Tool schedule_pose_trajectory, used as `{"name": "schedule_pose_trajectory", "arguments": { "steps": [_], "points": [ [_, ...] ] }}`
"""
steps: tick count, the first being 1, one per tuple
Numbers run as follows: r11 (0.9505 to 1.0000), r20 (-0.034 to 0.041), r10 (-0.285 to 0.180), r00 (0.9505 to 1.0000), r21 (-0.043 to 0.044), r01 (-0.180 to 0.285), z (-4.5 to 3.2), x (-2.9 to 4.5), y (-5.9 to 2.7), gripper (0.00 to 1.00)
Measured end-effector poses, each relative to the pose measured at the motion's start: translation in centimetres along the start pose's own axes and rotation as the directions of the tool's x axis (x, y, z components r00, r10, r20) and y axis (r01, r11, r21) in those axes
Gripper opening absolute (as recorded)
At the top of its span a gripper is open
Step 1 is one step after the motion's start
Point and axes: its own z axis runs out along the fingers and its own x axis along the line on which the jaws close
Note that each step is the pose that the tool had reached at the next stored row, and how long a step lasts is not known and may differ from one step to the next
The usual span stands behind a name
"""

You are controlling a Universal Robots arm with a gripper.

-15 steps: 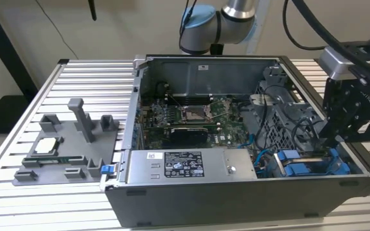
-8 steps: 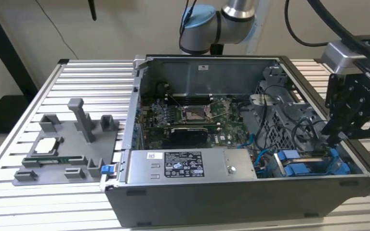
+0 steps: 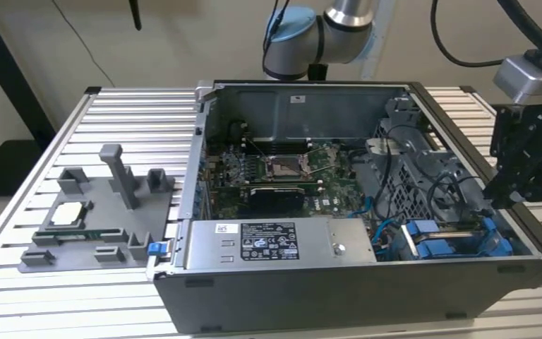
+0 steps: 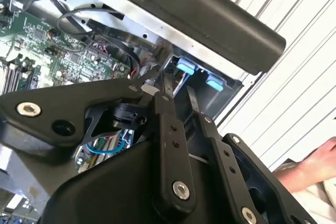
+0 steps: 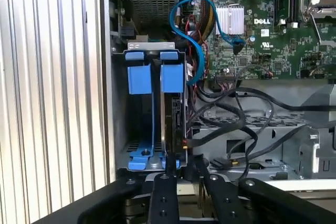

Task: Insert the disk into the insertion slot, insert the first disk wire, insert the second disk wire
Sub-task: 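Insert the second disk wire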

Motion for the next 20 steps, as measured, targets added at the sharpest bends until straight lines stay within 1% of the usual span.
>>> {"name": "schedule_pose_trajectory", "arguments": {
  "steps": [3, 5, 8, 10, 13, 15, 17, 18, 20],
  "points": [
    [1.0, -0.001, 0.0, 1.0, -0.008, 0.0, 0.0, -0.06, -0.99, 1.0],
    [0.9999, -0.0009, 0.003, 1.0, -0.0097, -0.003, 0.04, -0.07, -1.31, 1.0],
    [0.9999, -0.001, 0.012, 0.9999, -0.0121, -0.012, 0.07, -0.23, -1.53, 1.0],
    [0.9997, -0.0008, 0.02, 0.9998, -0.0121, -0.02, 0.08, -0.3, -1.57, 1.0],
    [0.9993, 0.0027, 0.034, 0.9994, -0.0118, -0.034, 0.07, -0.33, -1.58, 1.0],
    [0.999, 0.0086, 0.043, 0.999, -0.012, -0.043, 0.08, -0.35, -1.59, 1.0],
    [0.9987, 0.0173, 0.049, 0.9986, -0.0127, -0.049, 0.09, -0.35, -1.59, 1.0],
    [0.9986, 0.023, 0.052, 0.9984, -0.0131, -0.051, 0.08, -0.35, -1.59, 1.0],
    [0.9982, 0.0392, 0.059, 0.9975, -0.0145, -0.059, 0.1, -0.35, -1.59, 1.0]
  ]
}}
